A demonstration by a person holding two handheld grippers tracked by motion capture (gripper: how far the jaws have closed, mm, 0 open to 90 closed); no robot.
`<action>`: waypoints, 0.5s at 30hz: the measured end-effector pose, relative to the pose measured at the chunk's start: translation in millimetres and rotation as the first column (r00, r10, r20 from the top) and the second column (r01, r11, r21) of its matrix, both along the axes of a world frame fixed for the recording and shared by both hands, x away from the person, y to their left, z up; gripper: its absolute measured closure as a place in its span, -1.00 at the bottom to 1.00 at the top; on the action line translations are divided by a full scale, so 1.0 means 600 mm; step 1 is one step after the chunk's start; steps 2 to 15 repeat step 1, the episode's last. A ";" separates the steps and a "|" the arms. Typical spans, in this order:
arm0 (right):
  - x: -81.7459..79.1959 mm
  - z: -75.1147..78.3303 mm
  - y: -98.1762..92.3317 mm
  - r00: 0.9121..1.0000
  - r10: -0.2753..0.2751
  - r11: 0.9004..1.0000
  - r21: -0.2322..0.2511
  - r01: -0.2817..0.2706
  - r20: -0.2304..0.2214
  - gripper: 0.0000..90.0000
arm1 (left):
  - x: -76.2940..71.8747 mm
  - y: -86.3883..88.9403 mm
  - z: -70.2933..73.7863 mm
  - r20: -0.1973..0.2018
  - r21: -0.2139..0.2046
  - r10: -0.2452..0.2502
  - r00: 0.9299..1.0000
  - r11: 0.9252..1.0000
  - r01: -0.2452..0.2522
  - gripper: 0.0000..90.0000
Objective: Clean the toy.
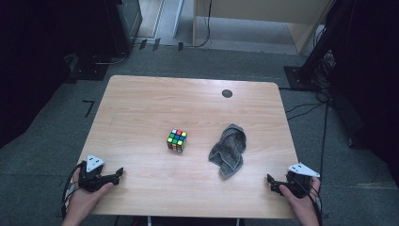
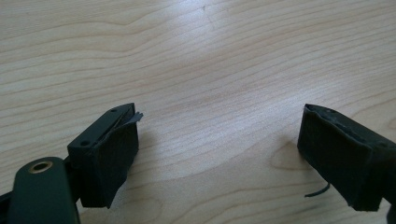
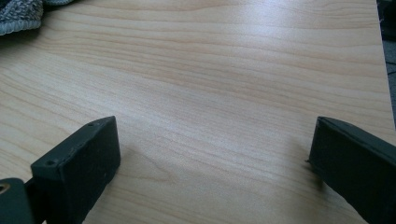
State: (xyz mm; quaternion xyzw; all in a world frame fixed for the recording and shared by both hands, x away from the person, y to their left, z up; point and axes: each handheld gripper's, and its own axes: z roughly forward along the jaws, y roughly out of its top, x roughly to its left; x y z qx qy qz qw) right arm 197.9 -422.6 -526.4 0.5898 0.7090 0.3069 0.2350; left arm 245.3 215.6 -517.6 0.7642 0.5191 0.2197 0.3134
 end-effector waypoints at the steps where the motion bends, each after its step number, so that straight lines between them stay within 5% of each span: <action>1: 0.000 0.000 0.000 1.000 0.000 1.000 0.000 0.000 0.000 -0.97 | 0.000 0.000 0.000 0.000 0.000 -0.001 1.000 1.000 0.001 -0.71; 15: 0.000 0.000 0.000 1.000 0.000 1.000 0.000 0.000 0.000 -0.97 | 0.000 0.000 0.000 0.000 0.000 -0.001 1.000 1.000 0.001 -0.71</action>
